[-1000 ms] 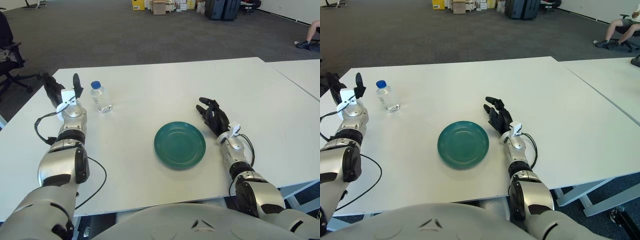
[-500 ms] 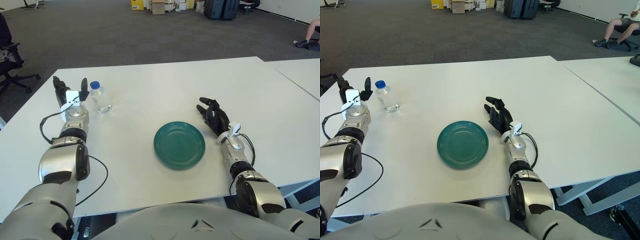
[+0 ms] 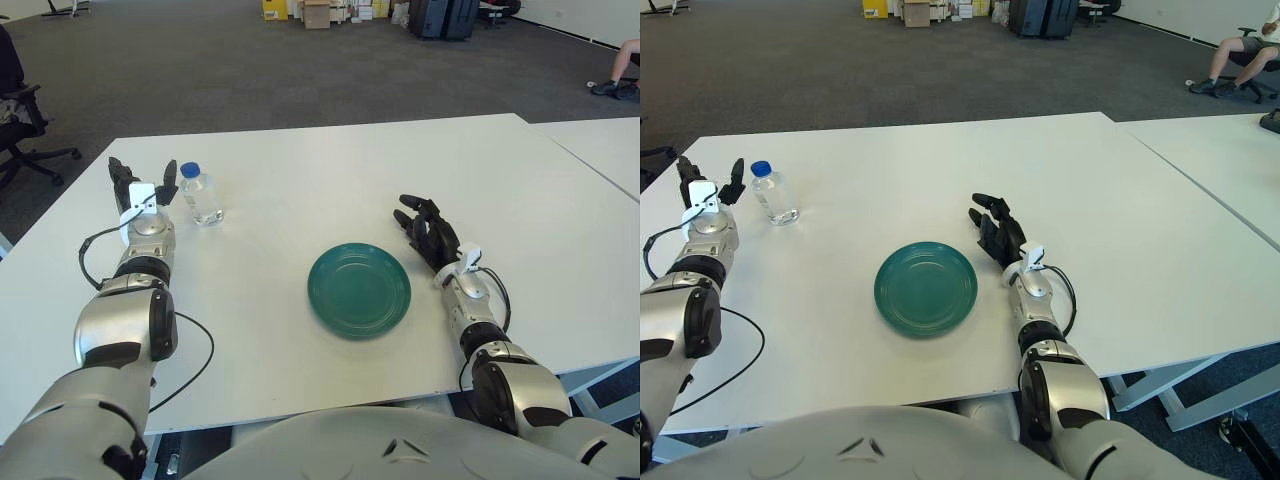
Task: Put the bottle into the plate.
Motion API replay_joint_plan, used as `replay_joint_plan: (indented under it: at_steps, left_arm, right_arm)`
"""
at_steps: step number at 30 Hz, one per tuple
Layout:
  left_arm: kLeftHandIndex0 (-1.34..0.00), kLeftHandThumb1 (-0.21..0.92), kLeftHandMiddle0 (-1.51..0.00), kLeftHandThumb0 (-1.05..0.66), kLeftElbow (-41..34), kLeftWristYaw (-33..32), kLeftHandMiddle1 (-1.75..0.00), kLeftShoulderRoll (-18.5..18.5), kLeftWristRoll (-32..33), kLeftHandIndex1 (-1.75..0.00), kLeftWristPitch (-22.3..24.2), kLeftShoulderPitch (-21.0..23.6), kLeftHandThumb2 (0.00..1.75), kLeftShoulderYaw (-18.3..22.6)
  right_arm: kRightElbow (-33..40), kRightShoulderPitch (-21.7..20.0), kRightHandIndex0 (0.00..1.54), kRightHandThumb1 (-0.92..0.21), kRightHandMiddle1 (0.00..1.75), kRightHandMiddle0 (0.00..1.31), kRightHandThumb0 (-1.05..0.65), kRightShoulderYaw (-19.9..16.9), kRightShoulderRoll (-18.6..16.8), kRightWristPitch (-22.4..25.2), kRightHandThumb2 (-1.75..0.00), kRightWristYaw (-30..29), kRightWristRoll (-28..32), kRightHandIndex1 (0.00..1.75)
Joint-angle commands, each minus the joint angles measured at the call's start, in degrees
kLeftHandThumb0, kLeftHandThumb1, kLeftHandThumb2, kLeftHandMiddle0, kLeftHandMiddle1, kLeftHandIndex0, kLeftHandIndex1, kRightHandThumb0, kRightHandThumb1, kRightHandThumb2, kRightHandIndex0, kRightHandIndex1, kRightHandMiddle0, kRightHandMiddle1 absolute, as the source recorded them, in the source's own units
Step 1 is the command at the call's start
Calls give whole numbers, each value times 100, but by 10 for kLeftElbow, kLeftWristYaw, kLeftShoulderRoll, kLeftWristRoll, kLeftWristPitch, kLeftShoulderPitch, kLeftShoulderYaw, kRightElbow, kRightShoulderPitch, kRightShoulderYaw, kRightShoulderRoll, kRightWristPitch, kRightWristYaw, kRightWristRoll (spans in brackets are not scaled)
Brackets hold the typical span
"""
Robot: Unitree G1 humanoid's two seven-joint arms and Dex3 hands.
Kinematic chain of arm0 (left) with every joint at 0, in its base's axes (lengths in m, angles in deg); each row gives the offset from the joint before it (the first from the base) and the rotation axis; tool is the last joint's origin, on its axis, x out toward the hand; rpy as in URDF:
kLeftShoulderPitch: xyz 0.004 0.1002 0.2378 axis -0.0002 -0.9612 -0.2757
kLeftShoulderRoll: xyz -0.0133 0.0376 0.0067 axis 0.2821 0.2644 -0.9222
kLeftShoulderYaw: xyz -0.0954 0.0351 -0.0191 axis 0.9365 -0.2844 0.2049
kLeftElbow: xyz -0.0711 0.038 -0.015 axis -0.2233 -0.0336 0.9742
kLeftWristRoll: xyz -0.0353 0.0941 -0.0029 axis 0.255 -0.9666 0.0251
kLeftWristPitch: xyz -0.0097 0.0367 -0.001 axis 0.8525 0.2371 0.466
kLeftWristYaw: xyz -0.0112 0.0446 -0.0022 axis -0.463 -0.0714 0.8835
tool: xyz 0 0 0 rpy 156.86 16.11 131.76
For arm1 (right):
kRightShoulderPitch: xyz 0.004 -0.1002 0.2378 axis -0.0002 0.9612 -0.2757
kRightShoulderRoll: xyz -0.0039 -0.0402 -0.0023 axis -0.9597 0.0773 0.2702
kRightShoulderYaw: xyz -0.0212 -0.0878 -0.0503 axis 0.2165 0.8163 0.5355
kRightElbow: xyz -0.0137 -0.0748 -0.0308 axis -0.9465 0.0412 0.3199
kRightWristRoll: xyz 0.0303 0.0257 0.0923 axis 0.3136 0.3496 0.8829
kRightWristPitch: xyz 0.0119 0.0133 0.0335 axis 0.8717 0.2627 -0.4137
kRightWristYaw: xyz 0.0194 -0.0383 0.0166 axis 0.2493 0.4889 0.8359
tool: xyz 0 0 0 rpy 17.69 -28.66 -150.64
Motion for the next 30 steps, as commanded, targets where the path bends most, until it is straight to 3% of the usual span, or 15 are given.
replay_joint_plan:
  at_steps: [1, 11, 16, 24, 30]
  left_arm:
    - [-1, 92, -9, -103, -2, 40, -2, 1, 7, -9, -12, 2, 20, -3]
    - [0, 92, -13, -94, -11, 220, -2, 0, 90, -1, -22, -7, 15, 45]
    - [0, 92, -13, -92, -12, 263, -2, 0, 115, -1, -17, -8, 14, 60]
    - [-2, 91, -14, -92, -19, 441, -1, -7, 199, -10, -10, -15, 7, 110]
    - [0, 89, -14, -88, -19, 454, 0, -10, 206, -24, -12, -15, 3, 112]
  right_arm:
    - [-12, 11, 34, -92, 92, 0, -57, -1, 5, 10, -84, -4, -2, 1]
    - [-10, 12, 34, -92, 93, 0, -58, 0, 6, 14, -84, 0, -2, 0]
    - [-10, 12, 33, -92, 94, 1, -59, 1, 7, 18, -82, -2, -3, 0]
    - [-8, 13, 33, -92, 95, 1, -60, 2, 6, 23, -80, -10, -5, 0]
    - [-5, 14, 34, -92, 96, 2, -58, 2, 4, 18, -80, -11, -4, 1]
